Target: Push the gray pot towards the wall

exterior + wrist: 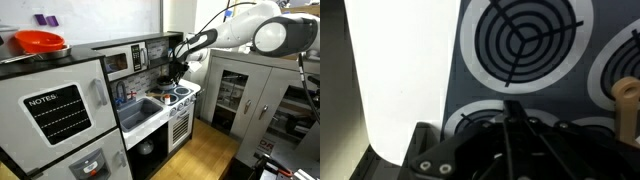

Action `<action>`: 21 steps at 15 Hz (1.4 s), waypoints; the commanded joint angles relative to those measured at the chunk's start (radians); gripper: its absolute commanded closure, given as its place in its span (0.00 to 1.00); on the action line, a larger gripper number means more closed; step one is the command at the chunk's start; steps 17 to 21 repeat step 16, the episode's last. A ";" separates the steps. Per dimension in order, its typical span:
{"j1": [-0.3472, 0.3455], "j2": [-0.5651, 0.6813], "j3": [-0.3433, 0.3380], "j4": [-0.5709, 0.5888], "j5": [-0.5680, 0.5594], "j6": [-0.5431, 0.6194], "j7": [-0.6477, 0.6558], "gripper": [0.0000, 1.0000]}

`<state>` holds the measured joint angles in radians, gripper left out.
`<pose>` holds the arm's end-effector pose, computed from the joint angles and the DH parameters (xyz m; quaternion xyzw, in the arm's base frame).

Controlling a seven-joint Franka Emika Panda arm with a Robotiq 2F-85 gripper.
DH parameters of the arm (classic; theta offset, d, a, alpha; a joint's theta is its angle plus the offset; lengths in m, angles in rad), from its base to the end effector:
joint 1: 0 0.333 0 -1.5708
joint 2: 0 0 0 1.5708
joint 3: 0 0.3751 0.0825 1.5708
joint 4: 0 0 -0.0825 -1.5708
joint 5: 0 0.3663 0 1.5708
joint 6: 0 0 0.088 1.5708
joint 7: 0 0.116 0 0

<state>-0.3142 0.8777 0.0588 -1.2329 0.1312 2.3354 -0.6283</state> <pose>0.7801 -0.2168 0.2993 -0.9822 -0.1316 -0.1328 0.0183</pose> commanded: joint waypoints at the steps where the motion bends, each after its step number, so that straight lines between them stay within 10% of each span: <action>1: -0.027 0.015 0.014 0.051 0.022 -0.127 0.036 1.00; 21: 0.017 -0.088 -0.074 0.086 -0.046 -0.409 0.258 1.00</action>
